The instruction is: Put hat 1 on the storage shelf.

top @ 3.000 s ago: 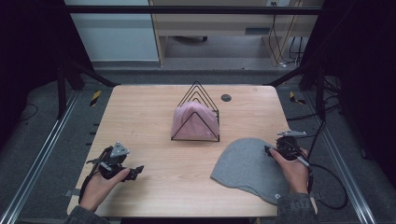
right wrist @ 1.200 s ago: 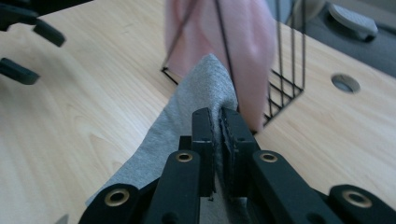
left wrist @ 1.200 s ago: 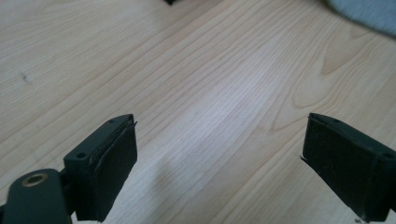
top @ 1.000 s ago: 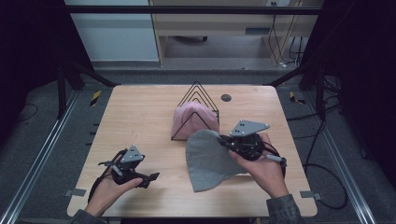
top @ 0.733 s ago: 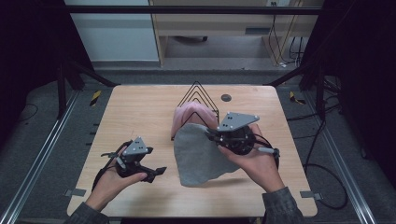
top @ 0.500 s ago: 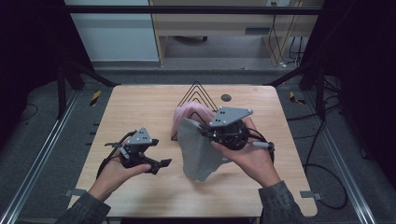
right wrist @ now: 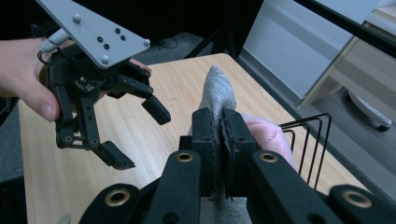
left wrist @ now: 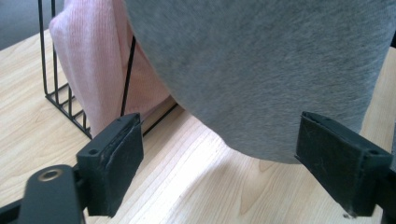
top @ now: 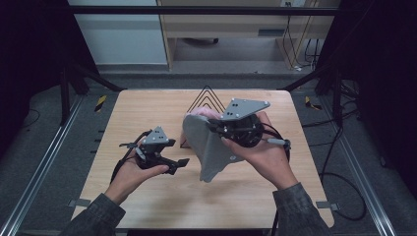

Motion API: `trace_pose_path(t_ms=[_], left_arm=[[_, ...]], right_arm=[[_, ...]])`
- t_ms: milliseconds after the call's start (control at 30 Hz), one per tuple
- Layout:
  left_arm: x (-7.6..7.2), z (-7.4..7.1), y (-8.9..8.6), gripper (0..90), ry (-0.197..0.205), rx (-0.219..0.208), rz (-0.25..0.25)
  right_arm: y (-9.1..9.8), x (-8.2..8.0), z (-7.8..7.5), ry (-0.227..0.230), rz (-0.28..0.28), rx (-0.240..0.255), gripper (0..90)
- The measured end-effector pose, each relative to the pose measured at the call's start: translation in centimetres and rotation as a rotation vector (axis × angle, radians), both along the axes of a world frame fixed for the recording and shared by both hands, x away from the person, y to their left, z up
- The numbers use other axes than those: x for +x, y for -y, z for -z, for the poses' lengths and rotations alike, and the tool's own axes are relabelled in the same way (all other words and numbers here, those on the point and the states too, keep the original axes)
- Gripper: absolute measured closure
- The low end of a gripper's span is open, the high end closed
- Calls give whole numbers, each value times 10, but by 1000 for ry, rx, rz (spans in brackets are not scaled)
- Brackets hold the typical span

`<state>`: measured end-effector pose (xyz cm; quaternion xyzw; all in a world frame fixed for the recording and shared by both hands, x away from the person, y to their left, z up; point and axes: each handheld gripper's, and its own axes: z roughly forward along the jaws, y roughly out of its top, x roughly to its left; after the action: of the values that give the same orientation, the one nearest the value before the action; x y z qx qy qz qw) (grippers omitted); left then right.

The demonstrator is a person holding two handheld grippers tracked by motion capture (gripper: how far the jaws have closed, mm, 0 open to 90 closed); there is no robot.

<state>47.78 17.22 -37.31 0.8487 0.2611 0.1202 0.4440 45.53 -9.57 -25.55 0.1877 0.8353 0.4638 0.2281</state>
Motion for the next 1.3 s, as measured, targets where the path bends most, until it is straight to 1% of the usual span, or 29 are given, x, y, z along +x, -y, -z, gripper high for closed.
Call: trace_pose_path(t_ms=[33, 100, 200, 233, 267, 367, 433, 567, 633, 667, 733, 767, 800, 833, 867, 900, 933, 1000, 1067, 1133, 1200, 1233, 1267, 1300], left_arm=[[1, -1, -1, 163, 0, -4, -2], [4, -4, -2, 189, 11, 4, -1], [12, -9, -6, 199, 10, -1, -5], [14, -10, -6, 204, 9, 0, 1], [17, -11, -5, 206, 4, -7, 9], [20, -13, -4, 205, 7, -11, 30], [21, -14, -4, 202, 4, -31, 42], [22, -15, 0, 204, 2, -42, 69], [23, -15, 4, 218, 5, -52, 82], [24, -15, 5, 252, 12, -54, 87], [27, -15, 8, 385, 47, -38, 63], [31, -15, 10, 469, 24, -52, 67], [33, -15, 12, 592, 15, -55, 79], [34, -15, 13, 681, 18, -45, 76], [33, -17, 15, 750, 24, -21, 78], [32, -18, 15, 804, 25, -16, 92], [30, -20, 15, 835, 31, -12, 98], [27, -28, 15, 853, 38, 5, 89], [23, -37, 14, 853, 51, -1, 81], [21, -46, 14, 853, 56, -4, 78], [19, -53, 14, 853, 68, 15, 83], [19, -55, 15, 853, 71, 14, 81], [18, -58, 14, 855, 75, 26, 87], [18, -60, 14, 857, 81, 29, 85]], right_arm=[[0, 0, 0, 0, 3, 3, 852], [2, 0, -1, -7, 3, 10, 852], [2, -2, -3, -11, -3, 10, 852], [1, -3, -5, -8, -6, 7, 852], [1, -4, -5, -7, -6, 6, 852], [-2, -7, -9, -1, -20, 2, 852], [-4, -8, -10, -1, -27, -5, 852], [-9, -9, -13, -1, -37, -7, 852], [-11, -9, -14, -4, -43, 1, 852], [-12, -9, -14, -5, -44, 2, 852], [-12, -7, -13, -8, -43, 1, 852], [-12, -6, -12, -11, -39, 1, 852], [-10, -5, -11, -12, -31, 1, 852], [-8, -4, -10, -11, -23, 0, 852], [-5, -3, -10, -10, -14, 1, 852], [0, -2, -8, -9, 3, -1, 852], [5, -1, -7, -12, 15, -2, 852], [14, 1, -5, -21, 40, 4, 852], [24, 5, -3, -24, 71, 13, 852], [31, 7, -2, -25, 94, 30, 852], [36, 8, -1, -25, 110, 41, 851], [38, 8, -2, -23, 112, 44, 851], [39, 8, -2, -24, 113, 47, 851], [40, 8, -2, -23, 115, 50, 851]])
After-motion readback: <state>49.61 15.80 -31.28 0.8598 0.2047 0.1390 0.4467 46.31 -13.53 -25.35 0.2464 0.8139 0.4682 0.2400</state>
